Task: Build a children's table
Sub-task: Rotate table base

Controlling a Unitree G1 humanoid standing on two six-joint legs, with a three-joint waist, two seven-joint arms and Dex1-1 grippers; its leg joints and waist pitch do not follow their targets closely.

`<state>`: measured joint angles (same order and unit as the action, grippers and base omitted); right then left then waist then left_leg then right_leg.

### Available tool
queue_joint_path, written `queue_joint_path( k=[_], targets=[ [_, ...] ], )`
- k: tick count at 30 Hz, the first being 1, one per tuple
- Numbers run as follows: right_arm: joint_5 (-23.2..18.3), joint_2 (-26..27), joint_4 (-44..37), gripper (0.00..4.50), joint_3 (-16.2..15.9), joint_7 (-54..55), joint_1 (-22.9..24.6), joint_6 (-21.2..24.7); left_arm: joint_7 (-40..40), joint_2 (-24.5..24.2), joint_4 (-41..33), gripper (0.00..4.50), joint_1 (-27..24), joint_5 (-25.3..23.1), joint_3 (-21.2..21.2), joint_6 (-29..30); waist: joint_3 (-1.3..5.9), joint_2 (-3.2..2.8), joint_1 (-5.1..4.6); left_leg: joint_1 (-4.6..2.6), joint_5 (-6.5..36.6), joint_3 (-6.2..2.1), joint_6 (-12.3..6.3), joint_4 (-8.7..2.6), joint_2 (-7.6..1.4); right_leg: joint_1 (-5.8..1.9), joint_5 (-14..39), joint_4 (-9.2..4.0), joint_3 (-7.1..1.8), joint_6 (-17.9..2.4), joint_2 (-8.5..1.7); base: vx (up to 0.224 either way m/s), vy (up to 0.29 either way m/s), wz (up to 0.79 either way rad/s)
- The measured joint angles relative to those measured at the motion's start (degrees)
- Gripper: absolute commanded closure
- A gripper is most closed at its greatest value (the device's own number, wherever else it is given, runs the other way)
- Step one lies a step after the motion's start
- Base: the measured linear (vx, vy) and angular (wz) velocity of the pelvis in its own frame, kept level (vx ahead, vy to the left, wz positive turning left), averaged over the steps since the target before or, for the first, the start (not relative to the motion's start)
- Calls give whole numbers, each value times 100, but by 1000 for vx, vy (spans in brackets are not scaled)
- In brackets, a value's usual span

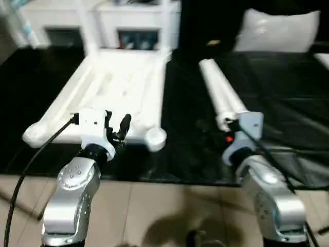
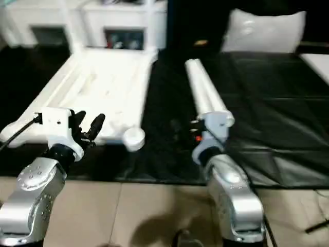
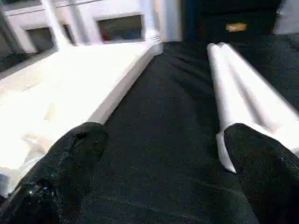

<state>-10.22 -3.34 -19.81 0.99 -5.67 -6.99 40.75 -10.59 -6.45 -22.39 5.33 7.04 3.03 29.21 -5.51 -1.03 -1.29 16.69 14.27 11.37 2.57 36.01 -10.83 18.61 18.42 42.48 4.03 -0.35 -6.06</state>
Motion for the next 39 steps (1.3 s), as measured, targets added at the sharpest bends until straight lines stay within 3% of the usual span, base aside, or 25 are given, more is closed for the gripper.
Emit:
queue_joint_path(
  k=[1, 2, 3, 4, 5, 6, 8, 9, 10, 11, 12, 13, 14, 15, 16, 17, 19, 20, 21, 22, 25, 27, 29, 35, 39],
  targets=[
    [-8, -30, 27, 0, 3, 11, -81, 117, 5, 19, -11, 177, -41, -4, 23, 13, 48, 92, 79, 20, 130, 40, 120, 148, -7, -47, 159, -51, -202, 118, 122, 160, -167, -3],
    [15, -138, 52, 0, -32, -13, -88, 126, -13, 29, 27, 177, -159, -4, 3, 74, 40, -42, 210, 163, 305, -172, -79, 423, 70, -83, 180, -54, -189, 100, 160, 160, -167, -3],
    [68, -187, 69, 0, -53, -46, -61, 92, -29, 15, 40, 177, -185, -4, -1, 107, 72, -132, 296, 235, 337, -340, -177, 560, 183, -108, 186, -73, -217, 99, 183, 179, -76, 2],
    [146, -255, 98, 0, -73, -75, 43, 10, -38, 4, 42, 177, -133, 0, -15, 121, 125, -219, 357, 288, 329, -449, -189, 564, 312, -162, 182, -181, -264, 93, 269, 169, -39, 26],
    [185, -280, 127, 0, -90, -96, 72, -17, -38, -14, 19, 177, -78, 4, -11, 118, 182, -298, 387, 289, 321, -464, -201, 336, 323, -185, 167, -275, -303, 67, 398, 169, -39, 26],
    [191, -271, 166, 0, -106, -102, 59, -47, -38, -59, 12, 177, -24, 6, -2, 114, 237, -361, 418, 300, 167, -503, -115, 256, 291, -195, 137, -341, -315, 23, 478, 137, -9, 29],
    [184, -178, 203, 0, -254, -111, 2, -82, -35, -156, 16, 177, -62, 4, 105, 113, 304, -311, 335, 248, 176, -548, -120, 132, 329, -135, 153, -397, -267, -92, 450, 189, 2, 14],
    [183, -156, 190, 0, -363, -118, -39, -89, -31, -187, 37, 177, -75, 4, 172, 121, 316, -281, 270, 239, 201, -560, -142, 129, 341, -39, 171, -243, -242, -127, 415, 203, -22, 10],
    [184, -157, 190, 0, -400, -116, -68, -88, -32, -208, 69, 177, -75, 4, 180, 124, 327, -259, 181, 209, 249, -560, -159, 138, 347, 180, 156, 68, -169, -32, 334, 151, -30, 5],
    [186, -169, 190, 0, -395, -109, -68, -86, -34, -213, 74, 177, -78, 4, 177, 125, 337, -242, 136, 196, 268, -554, -170, 132, 353, 306, 129, 138, -170, 80, 289, 151, -30, 5],
    [191, -214, 190, 0, -375, -97, -73, -67, -38, -219, 71, 177, -74, 4, 172, 123, 355, -167, 67, 152, 310, -526, -153, 123, 389, 517, 22, 61, -192, 197, 165, 119, -46, 4],
    [199, -260, 190, 0, -366, -91, -79, -43, -42, -204, 70, 177, -69, 4, 161, 116, 341, 9, 30, 111, 377, -459, -163, 144, 496, 519, -315, -213, -262, 173, 28, 96, -76, 4],
    [212, -334, 201, 0, -344, -93, -51, -11, -51, -146, 103, 177, -90, 8, 89, 132, 315, 43, 29, 107, 476, -463, -448, 244, 505, 452, -223, -205, -307, 85, 94, 96, -76, 4],
    [231, -412, 207, 0, -314, -97, -42, 38, -105, -127, 104, 177, -110, 27, -33, 135, 326, 17, 69, 150, 512, -520, -735, 427, 507, 379, -220, -274, -314, 34, 130, 105, -93, -2],
    [289, -446, 208, 0, -216, -87, -45, 86, -162, -132, 103, 177, -117, 58, -125, 135, 325, 13, 95, 296, 497, -583, -723, 742, 535, 257, -228, -383, -311, 5, 176, 113, -90, -13],
    [305, -446, 188, 0, -198, -90, -51, 125, -198, -154, 90, 177, -131, 69, -140, 133, 325, 8, 108, 394, 432, -599, -613, 785, 552, 144, -226, -462, -292, -9, 220, 113, -90, -13],
    [304, -417, 177, 0, -202, -99, -74, 160, -269, -218, 56, 177, -157, 85, -137, 120, 342, -129, 147, 519, 283, -602, -346, 483, 476, -22, -188, -567, -214, -38, 372, 104, -31, -17],
    [302, -405, 184, 0, -216, -96, -147, 170, -285, -242, 31, 177, -237, 92, -111, 93, 297, -292, 213, 367, 24, -560, -9, 156, 300, -86, -144, -567, -316, -15, 616, 100, -5, -21],
    [304, -326, 179, 0, -289, -87, -153, 173, -282, -306, 41, 177, -360, 83, -59, 99, 253, -357, 155, 355, 81, -592, -33, 185, 277, -220, -91, -569, -241, -6, 597, 125, 63, -54],
    [295, -310, 137, 0, -384, -90, -154, 173, -281, -366, 126, 177, -334, 53, -49, 95, 240, -287, 6, 281, 89, -644, -46, 133, 318, -236, -53, -617, -140, -27, 517, 207, 66, -22],
    [294, -366, 101, 0, -376, -80, -213, 179, -280, -362, 166, 177, -333, 32, -28, 78, 293, -129, -171, 274, 95, -632, -110, 90, 393, -140, -53, -489, -159, -75, 436, 175, 21, -1],
    [313, -466, 38, 0, -316, -56, -248, 218, -282, -313, 165, 177, -249, 44, -106, 77, 367, -93, -141, 505, 62, -643, -130, 209, 427, -27, -13, -386, -246, 65, 451, 119, -16, 0],
    [369, -469, 125, 0, -231, -27, -249, 332, -286, -239, 162, 177, -192, 62, -236, 78, 369, -96, 8, 581, 48, -627, -142, 209, 447, 54, -24, -342, -322, 85, 507, 67, -14, -10],
    [403, -377, 635, 0, -283, 63, -1040, 675, -491, -462, 190, 177, -94, 99, -297, 99, 332, -131, 294, 485, 23, -623, 82, 110, 350, 22, -73, -433, -284, 89, 490, -19, 0, 1],
    [424, -454, 1232, 0, -218, 98, -1537, 881, -819, -681, 186, 177, -17, 140, -480, 231, 261, -155, 304, 364, -51, -522, 40, 24, 335, -77, -122, -509, -303, -1, 463, -98, 18, 2]
  ],
)
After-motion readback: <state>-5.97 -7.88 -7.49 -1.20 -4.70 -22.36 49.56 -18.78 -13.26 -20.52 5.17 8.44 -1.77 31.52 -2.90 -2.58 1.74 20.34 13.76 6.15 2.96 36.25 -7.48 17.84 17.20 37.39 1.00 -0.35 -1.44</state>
